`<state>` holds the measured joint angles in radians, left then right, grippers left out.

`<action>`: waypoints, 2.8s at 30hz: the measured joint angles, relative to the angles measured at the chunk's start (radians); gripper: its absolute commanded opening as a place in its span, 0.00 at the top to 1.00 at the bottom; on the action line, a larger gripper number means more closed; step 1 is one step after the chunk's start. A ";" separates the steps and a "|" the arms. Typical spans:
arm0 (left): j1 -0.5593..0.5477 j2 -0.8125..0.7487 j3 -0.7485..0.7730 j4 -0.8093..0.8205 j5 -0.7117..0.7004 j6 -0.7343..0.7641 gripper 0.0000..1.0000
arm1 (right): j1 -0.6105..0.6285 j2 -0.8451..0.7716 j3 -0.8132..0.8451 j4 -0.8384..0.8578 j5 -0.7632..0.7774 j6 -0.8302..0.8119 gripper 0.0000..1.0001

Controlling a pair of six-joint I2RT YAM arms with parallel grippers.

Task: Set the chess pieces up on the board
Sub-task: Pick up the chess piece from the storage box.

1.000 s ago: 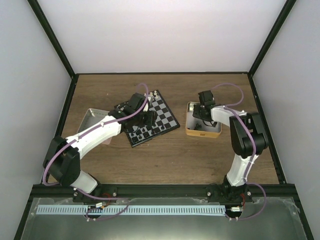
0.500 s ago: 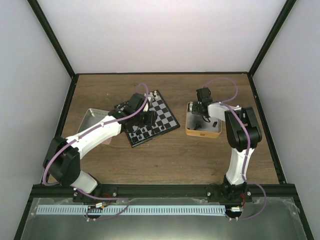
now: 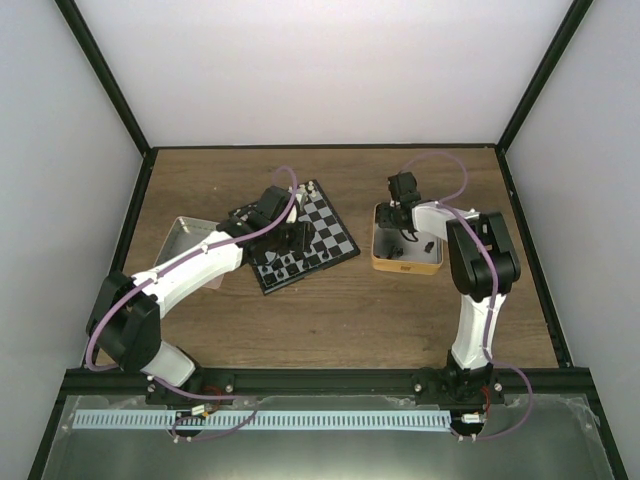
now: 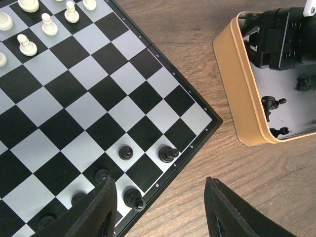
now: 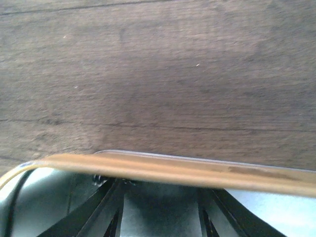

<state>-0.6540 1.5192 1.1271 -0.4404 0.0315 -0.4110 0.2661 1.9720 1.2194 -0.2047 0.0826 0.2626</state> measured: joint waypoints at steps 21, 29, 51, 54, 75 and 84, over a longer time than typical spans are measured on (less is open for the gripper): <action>0.000 0.000 0.000 0.000 0.000 0.000 0.49 | 0.025 0.027 0.034 0.003 -0.003 -0.009 0.49; 0.000 0.008 0.000 0.000 0.000 0.000 0.49 | 0.026 0.039 0.042 0.010 0.052 0.021 0.66; 0.000 0.016 0.000 0.000 0.000 0.000 0.49 | 0.032 0.047 0.050 0.024 0.063 0.101 0.74; 0.000 0.016 0.000 0.000 0.000 0.000 0.49 | 0.032 0.048 0.050 0.026 0.076 0.116 0.74; 0.000 -0.028 -0.052 0.029 -0.004 0.000 0.49 | 0.032 0.009 0.030 -0.050 0.037 0.124 0.99; 0.000 -0.115 -0.108 0.056 -0.043 0.000 0.48 | 0.045 -0.171 0.029 -0.182 -0.126 0.135 0.99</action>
<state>-0.6540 1.4044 1.0187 -0.3843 -0.0120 -0.4107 0.3107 1.8011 1.2488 -0.3870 -0.0429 0.3973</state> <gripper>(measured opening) 0.517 0.066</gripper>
